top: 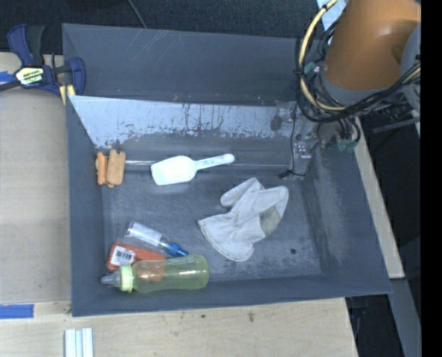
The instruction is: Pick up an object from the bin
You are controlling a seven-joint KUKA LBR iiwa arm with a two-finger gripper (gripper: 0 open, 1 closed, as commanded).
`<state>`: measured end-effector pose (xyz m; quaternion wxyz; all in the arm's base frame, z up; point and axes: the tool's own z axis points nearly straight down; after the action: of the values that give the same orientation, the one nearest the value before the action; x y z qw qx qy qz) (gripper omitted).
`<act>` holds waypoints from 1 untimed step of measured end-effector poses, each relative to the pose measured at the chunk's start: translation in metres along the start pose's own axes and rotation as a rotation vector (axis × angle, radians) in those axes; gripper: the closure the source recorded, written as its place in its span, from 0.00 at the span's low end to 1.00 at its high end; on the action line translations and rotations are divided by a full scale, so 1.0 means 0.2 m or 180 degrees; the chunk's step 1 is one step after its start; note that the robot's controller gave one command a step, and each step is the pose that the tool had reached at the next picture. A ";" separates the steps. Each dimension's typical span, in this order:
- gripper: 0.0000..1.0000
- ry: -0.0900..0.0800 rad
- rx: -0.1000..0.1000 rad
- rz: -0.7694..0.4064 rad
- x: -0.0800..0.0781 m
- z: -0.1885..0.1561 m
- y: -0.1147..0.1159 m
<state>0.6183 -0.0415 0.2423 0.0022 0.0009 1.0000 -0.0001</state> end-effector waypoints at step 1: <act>0.00 -0.0007 0.0001 -0.0370 0.03 0.27 0.02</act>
Offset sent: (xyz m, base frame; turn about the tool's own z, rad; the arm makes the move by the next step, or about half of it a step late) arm -0.0180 0.0104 -0.0823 -0.4151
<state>0.6130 -0.0370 0.1889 0.0033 -0.0572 0.9984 -0.0004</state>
